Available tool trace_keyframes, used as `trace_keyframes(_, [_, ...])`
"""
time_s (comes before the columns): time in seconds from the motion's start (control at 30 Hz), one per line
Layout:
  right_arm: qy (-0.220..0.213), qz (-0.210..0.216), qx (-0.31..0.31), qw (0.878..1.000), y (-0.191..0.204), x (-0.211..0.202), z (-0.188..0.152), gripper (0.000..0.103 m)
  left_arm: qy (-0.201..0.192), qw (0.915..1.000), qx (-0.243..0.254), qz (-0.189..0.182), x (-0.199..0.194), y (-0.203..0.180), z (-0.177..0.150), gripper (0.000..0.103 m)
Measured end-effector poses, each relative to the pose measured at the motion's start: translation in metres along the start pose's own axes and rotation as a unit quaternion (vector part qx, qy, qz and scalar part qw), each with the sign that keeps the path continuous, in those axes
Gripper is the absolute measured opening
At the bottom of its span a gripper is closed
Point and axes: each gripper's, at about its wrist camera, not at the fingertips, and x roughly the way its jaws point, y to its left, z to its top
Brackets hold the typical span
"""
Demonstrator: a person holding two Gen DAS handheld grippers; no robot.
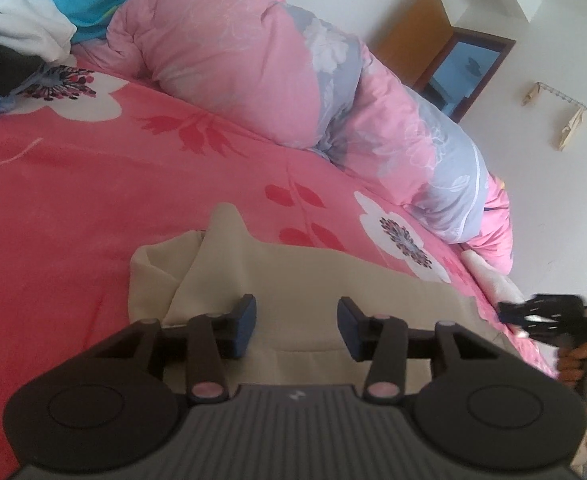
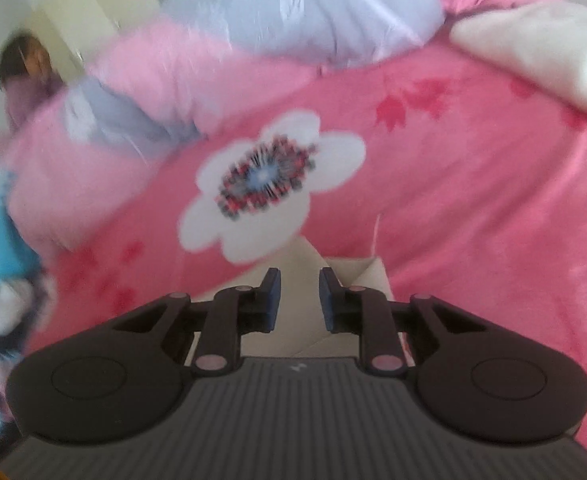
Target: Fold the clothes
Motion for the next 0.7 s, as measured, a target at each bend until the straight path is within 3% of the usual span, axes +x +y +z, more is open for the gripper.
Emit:
trace_keyframes(0.07, [-0.011, 0.015, 0.024, 1.0, -0.004, -0.024, 0.004, 0.019, 0.0, 1.0, 0.002, 0.002, 0.0, -0.001, 0.0, 0.047])
trace_keyframes(0.17, [-0.022, -0.004, -0.047, 0.999, 0.007, -0.058, -0.013, 0.019, -0.002, 1.0, 0.004, 0.001, 0.0, -0.001, -0.001, 0.047])
trace_keyframes(0.27, [0.024, -0.046, -0.111, 0.992, 0.004, -0.057, -0.046, 0.019, -0.004, 1.0, 0.001, -0.002, -0.001, 0.001, -0.002, 0.047])
trace_keyframes(0.4, [0.044, -0.088, -0.089, 0.991, -0.022, -0.062, -0.058, 0.015, -0.007, 1.0, 0.001, -0.002, -0.001, 0.001, -0.002, 0.047])
trace_keyframes(0.53, [-0.035, -0.059, -0.125, 0.99, 0.004, -0.122, -0.05, 0.015, -0.01, 0.9999, 0.004, -0.001, -0.001, 0.0, -0.003, 0.047])
trace_keyframes(0.63, [-0.042, -0.036, -0.142, 0.988, 0.012, -0.135, -0.062, 0.015, -0.012, 0.9999, 0.004, -0.002, -0.001, 0.0, -0.004, 0.047])
trace_keyframes(0.7, [-0.011, -0.029, -0.123, 0.992, 0.0, -0.117, -0.078, 0.015, -0.013, 0.9999, 0.003, -0.003, -0.002, 0.0, -0.004, 0.047])
